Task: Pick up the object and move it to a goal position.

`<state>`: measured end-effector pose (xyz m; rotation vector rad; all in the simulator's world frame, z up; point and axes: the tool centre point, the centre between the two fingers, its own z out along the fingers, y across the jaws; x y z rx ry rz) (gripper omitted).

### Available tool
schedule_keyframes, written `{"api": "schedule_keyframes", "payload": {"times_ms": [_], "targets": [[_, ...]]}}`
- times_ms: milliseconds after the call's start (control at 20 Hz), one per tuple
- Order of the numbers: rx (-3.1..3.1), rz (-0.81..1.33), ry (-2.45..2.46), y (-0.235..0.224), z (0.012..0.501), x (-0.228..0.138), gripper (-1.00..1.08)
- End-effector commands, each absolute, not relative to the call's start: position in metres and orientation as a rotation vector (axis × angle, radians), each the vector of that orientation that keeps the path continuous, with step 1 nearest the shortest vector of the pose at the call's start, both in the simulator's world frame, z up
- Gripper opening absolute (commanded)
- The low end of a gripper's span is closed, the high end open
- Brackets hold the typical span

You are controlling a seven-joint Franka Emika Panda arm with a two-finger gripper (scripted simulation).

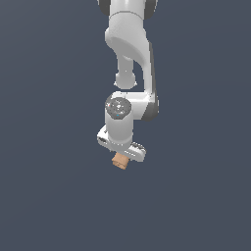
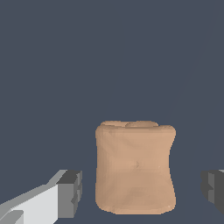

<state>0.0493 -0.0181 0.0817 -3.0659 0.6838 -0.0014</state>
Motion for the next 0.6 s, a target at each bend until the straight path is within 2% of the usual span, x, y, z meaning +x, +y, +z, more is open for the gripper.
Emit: {"api": "schedule_keyframes", "payload": {"times_ms": [0, 250, 500, 550], "targets": [[-3.066, 0.001, 0.686, -0.018, 0.070, 0.049, 1.00], [-3.065, 0.000, 0.690, -0.018, 0.045, 0.048, 1.00], [-3.065, 0.000, 0.691, -0.019, 0.040, 0.049, 1.00], [-3.065, 0.000, 0.691, -0.019, 0.040, 0.049, -1.00]]}}
